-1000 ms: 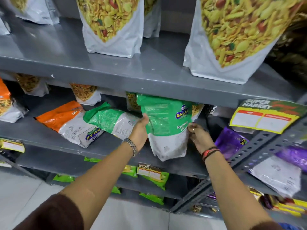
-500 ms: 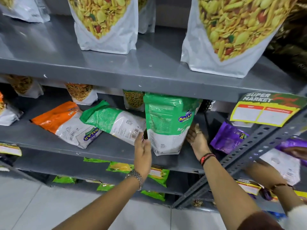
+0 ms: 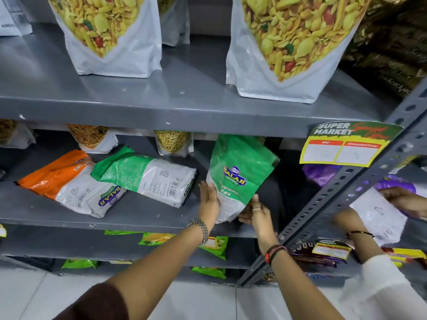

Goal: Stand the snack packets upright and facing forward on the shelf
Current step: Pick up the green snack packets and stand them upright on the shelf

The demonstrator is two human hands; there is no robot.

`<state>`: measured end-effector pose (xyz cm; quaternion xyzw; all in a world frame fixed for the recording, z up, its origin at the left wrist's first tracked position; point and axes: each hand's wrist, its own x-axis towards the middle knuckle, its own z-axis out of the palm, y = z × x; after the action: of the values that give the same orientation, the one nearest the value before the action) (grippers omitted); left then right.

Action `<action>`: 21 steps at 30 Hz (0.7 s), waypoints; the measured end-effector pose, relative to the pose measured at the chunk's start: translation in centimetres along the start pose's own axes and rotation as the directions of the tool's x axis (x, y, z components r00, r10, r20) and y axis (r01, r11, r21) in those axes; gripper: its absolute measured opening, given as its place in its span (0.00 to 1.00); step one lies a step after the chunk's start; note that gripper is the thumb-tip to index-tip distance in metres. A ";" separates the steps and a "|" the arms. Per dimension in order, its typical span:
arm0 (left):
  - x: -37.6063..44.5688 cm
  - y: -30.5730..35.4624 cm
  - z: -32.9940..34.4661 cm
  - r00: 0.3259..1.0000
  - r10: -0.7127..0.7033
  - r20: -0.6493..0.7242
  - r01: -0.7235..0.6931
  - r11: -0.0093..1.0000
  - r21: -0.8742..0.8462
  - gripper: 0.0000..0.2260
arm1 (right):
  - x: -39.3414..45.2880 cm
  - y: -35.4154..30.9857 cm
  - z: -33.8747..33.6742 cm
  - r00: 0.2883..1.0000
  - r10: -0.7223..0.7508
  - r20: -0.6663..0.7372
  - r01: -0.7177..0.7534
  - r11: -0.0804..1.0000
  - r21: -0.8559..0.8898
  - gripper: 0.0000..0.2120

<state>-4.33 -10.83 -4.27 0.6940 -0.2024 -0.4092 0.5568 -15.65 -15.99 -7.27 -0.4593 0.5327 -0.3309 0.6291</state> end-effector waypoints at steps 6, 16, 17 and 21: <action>1.8 0.4 0.6 0.997 -0.080 0.000 0.080 0.994 -0.077 0.27 | -0.9 -0.1 0.5 0.987 0.022 0.162 -0.014 0.998 -0.054 0.22; -5.0 -2.8 0.8 0.999 -0.033 -0.038 0.033 0.999 -0.008 0.29 | 4.3 -5.6 0.4 0.999 0.025 0.045 -0.027 0.999 0.038 0.27; -5.6 -2.9 1.3 0.999 -0.045 -0.016 0.045 0.999 -0.009 0.29 | 4.7 -6.0 0.9 0.996 0.033 0.082 -0.035 0.999 0.031 0.27; -6.2 -2.2 2.6 0.995 -0.088 0.050 0.090 0.995 -0.034 0.31 | 5.5 -6.1 2.8 0.965 -0.020 0.262 0.018 1.000 0.009 0.28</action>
<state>-10.39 -7.18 -4.36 0.6819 -0.1773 -0.4539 0.5455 -11.31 -22.48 -3.59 -0.5019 0.4393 -0.2750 0.6925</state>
